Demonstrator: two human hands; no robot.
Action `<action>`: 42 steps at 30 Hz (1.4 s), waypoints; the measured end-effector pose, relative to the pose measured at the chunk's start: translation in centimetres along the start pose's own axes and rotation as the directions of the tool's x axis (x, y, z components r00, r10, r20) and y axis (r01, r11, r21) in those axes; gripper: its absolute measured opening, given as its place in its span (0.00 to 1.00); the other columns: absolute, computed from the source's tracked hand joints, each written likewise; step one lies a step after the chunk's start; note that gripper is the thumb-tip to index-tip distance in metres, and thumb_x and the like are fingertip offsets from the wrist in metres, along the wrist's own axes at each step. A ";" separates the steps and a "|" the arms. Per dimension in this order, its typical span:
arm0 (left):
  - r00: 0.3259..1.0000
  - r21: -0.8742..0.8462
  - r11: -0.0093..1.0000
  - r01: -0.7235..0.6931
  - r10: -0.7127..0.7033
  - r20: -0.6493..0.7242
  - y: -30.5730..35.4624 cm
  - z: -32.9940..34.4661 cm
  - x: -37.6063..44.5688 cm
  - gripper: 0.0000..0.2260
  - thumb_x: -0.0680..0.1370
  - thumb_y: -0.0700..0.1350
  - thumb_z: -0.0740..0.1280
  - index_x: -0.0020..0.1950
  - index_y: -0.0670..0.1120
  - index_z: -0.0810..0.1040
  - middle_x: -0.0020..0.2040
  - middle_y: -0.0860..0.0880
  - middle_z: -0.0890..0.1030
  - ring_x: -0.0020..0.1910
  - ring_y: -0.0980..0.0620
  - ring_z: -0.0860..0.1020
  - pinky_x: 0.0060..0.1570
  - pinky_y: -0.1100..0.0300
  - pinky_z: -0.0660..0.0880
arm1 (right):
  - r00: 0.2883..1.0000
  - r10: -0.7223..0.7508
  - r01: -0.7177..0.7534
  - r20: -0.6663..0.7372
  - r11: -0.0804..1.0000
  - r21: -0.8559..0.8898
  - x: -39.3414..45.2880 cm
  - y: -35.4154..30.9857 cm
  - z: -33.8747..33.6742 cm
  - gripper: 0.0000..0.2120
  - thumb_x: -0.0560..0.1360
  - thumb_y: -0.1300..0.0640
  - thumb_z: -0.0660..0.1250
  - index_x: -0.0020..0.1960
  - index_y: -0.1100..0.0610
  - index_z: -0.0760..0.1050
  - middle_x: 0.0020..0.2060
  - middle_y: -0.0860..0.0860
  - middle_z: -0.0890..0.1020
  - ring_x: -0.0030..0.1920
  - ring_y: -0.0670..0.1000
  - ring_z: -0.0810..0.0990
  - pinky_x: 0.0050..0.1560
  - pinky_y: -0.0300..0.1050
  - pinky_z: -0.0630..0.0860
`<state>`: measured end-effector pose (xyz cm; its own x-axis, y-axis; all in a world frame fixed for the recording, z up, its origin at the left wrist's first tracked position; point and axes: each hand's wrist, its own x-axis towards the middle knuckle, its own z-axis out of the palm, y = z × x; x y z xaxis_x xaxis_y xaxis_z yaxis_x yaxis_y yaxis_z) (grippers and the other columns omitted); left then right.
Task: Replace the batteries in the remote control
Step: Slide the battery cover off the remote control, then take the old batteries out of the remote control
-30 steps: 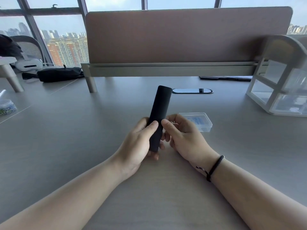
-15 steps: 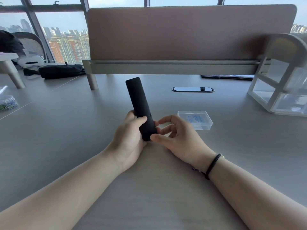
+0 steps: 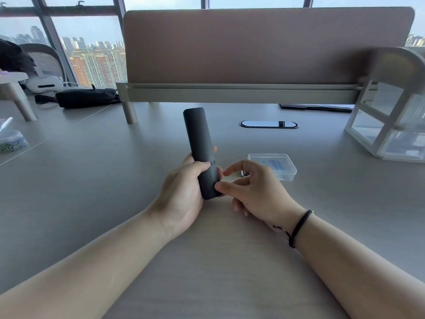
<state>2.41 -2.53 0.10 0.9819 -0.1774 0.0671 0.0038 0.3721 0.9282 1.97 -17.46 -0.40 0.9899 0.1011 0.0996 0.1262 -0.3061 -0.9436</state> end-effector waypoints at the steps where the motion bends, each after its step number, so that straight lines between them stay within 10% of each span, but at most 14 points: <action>1: 1.000 -0.011 1.000 -0.003 0.003 -0.002 0.0 0.0 0.0 0.15 0.81 0.40 0.54 0.65 0.45 0.74 0.40 0.41 0.74 0.37 0.45 0.73 0.38 0.50 0.71 | 1.000 0.005 -0.005 0.008 1.000 0.009 0.0 -0.1 0.0 0.11 0.72 0.57 0.75 0.50 0.56 0.76 0.28 0.51 0.86 0.17 0.46 0.69 0.20 0.34 0.64; 15: 0.848 0.198 0.965 -0.173 0.248 -0.469 0.8 -1.7 1.4 0.07 0.84 0.46 0.57 0.50 0.49 0.73 0.42 0.47 0.75 0.35 0.51 0.77 0.37 0.56 0.72 | 0.995 -0.014 0.018 0.102 0.999 -0.042 -0.4 -0.4 0.0 0.07 0.71 0.56 0.76 0.45 0.54 0.78 0.29 0.48 0.85 0.25 0.50 0.69 0.27 0.38 0.66; 24: 0.988 -0.012 0.995 -0.095 0.093 -0.124 1.2 0.1 -0.3 0.12 0.84 0.44 0.59 0.63 0.39 0.74 0.42 0.44 0.79 0.33 0.49 0.80 0.25 0.57 0.73 | 0.982 -0.142 0.178 0.125 0.917 -0.357 -0.9 0.1 1.1 0.11 0.67 0.43 0.76 0.37 0.49 0.77 0.33 0.47 0.84 0.26 0.40 0.72 0.33 0.38 0.69; 35: 0.996 -0.036 0.999 0.001 -0.005 -0.089 1.0 0.2 -0.3 0.13 0.82 0.43 0.61 0.59 0.35 0.78 0.40 0.41 0.82 0.35 0.51 0.82 0.24 0.62 0.75 | 0.975 -0.173 0.223 0.140 0.743 -0.631 -1.8 -0.3 1.9 0.14 0.69 0.37 0.68 0.42 0.46 0.74 0.31 0.44 0.78 0.36 0.44 0.78 0.41 0.45 0.76; 42: 0.998 -0.082 0.996 0.036 -0.040 -0.056 1.2 0.1 -0.3 0.12 0.83 0.42 0.59 0.57 0.36 0.78 0.41 0.41 0.85 0.38 0.48 0.84 0.25 0.62 0.76 | 0.973 -0.149 0.220 0.177 0.835 -0.505 -1.4 0.1 1.5 0.12 0.69 0.37 0.70 0.43 0.44 0.82 0.30 0.46 0.80 0.31 0.44 0.75 0.38 0.44 0.75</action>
<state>2.06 -2.10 1.22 0.9899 -0.1412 0.0090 0.0544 0.4386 0.8970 0.49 -16.24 -1.12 0.9328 0.3116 0.1813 0.3554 -0.7110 -0.6067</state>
